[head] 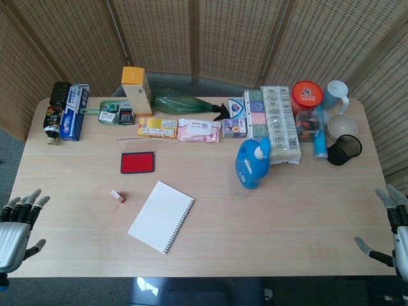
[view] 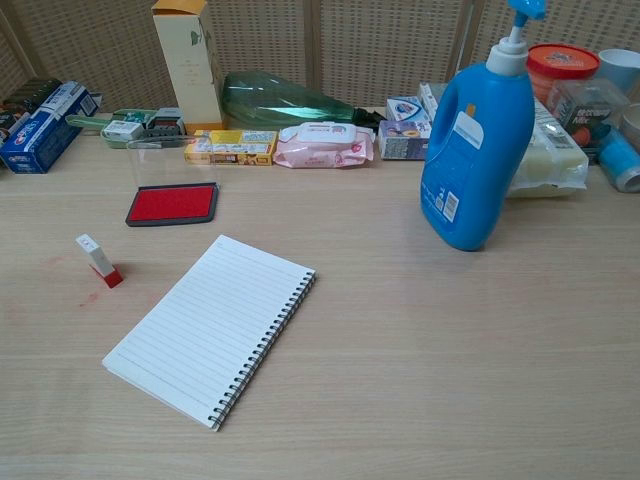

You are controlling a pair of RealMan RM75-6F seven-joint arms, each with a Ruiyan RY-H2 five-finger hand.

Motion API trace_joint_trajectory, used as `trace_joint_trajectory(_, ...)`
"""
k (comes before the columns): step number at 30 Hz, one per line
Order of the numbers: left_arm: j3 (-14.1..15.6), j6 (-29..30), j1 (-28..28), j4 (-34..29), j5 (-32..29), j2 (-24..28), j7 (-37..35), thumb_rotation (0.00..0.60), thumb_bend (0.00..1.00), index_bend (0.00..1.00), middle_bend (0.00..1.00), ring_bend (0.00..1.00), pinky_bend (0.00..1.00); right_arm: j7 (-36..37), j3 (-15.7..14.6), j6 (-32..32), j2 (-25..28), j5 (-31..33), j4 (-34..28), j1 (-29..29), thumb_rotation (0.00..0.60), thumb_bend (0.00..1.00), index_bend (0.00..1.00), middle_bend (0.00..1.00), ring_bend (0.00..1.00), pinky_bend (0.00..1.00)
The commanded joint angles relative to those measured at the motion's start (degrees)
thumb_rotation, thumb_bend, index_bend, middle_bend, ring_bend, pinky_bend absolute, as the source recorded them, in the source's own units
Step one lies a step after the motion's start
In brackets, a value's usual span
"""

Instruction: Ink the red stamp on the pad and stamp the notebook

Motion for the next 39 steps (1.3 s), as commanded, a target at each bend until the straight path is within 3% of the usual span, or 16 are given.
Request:
trace_joint_trajectory(1, 0.02, -0.09, -0.02, -0.01, -0.02, 0.01, -0.01, 0.6, 0.07, 0.1, 0.06, 0.13, 0.1, 0.13, -0.02, -0.06, 0.06, 0.01, 0.03, -0.01, 0.6, 0.16, 0.0, 0.0, 0.0, 0.0)
trace_joint_trajectory(11, -0.02, -0.76, -0.31, 0.26, -0.2, -0.33, 0.15, 0.6, 0.07, 0.1, 0.08, 0.13, 0.1, 0.56, -0.14, -0.13, 0.21, -0.3, -0.03, -0.05, 0.6, 0.16, 0.0, 0.0, 0.0, 0.0)
trace_joint_trajectory(13, -0.35, -0.99, -0.7, 0.32, -0.15, -0.57, -0.43, 0.6, 0.07, 0.1, 0.18, 0.17, 0.1, 0.74, -0.15, -0.18, 0.28, -0.2, 0.03, -0.07, 0.6, 0.16, 0.0, 0.0, 0.0, 0.0)
trace_joint_trajectory(15, -0.92, -1.14, -1.27, 0.53, -0.07, -0.92, -1.36, 0.6, 0.07, 0.1, 0.37, 0.28, 0.14, 1.08, -0.06, -0.42, 0.41, 0.22, 0.15, 0.0, 0.6, 0.16, 0.0, 0.0, 0.0, 0.0)
trace_joint_trajectory(16, -1.25, -1.34, -1.67, 0.84, 0.01, -1.09, -1.9, 0.6, 0.07, 0.1, 0.5, 0.39, 0.23, 1.25, -0.02, -0.62, 0.45, 0.43, 0.23, 0.08, 0.6, 0.16, 0.0, 0.0, 0.0, 0.0)
trace_joint_trajectory(18, -2.23, -1.66, -2.62, 1.88, 0.0, -1.56, -2.76, 0.6, 0.07, 0.1, 0.75, 0.66, 0.51, 1.38, 0.0, -0.87, 0.51, 0.64, 0.38, 0.17, 0.6, 0.16, 0.0, 0.0, 0.0, 0.0)
trace_joint_trajectory(19, -3.03, -1.87, -3.37, 2.79, 0.0, -1.97, -2.88, 0.6, 0.07, 0.12, 0.88, 0.82, 0.72, 1.42, -0.01, -1.0, 0.51, 0.67, 0.42, 0.22, 0.6, 0.16, 0.0, 0.0, 0.0, 0.0)
trace_joint_trajectory(20, -3.86, -2.21, -4.3, 3.88, 0.18, -2.51, -3.09, 0.6, 0.07, 0.15, 0.97, 0.94, 0.88, 1.38, -0.02, -1.12, 0.49, 0.68, 0.44, 0.27, 0.6, 0.16, 0.0, 0.0, 0.0, 0.0)
trace_joint_trajectory(21, -4.34, -2.49, -4.95, 4.74, 0.38, -2.93, -3.38, 0.6, 0.07, 0.18, 0.99, 0.98, 0.95, 1.33, -0.03, -1.19, 0.48, 0.65, 0.44, 0.3, 0.6, 0.16, 0.0, 0.0, 0.0, 0.0)
trace_joint_trajectory(22, -5.12, -3.19, -6.21, 6.51, 0.81, -3.71, -3.77, 0.6, 0.07, 0.23, 1.0, 1.0, 0.99, 1.22, -0.05, -1.32, 0.42, 0.62, 0.43, 0.37, 0.6, 0.16, 0.0, 0.0, 0.0, 0.0)
trace_joint_trajectory(25, -6.5, -6.54, -9.37, 10.79, 0.45, -5.67, -3.74, 0.6, 0.07, 0.31, 1.0, 1.0, 1.0, 0.78, -0.15, -1.64, 0.27, 0.48, 0.31, 0.51, 0.6, 0.16, 0.0, 0.0, 0.0, 0.0)
trace_joint_trajectory(33, -7.7, -16.35, -16.28, 17.49, -1.87, -10.14, -1.01, 0.6, 0.07, 0.37, 1.0, 1.0, 1.0, 0.04, -0.09, -2.38, -0.02, 1.15, 0.32, 0.8, 0.6, 0.16, 0.0, 0.0, 0.0, 0.0)
trace_joint_trajectory(39, -8.18, -18.65, -19.12, 22.32, -2.67, -14.66, 1.1, 0.6, 0.11, 0.41, 1.0, 1.0, 1.0, 0.27, 0.03, -2.85, 0.01, 1.64, 0.52, 1.01, 0.6, 0.16, 0.0, 0.0, 0.0, 0.0)
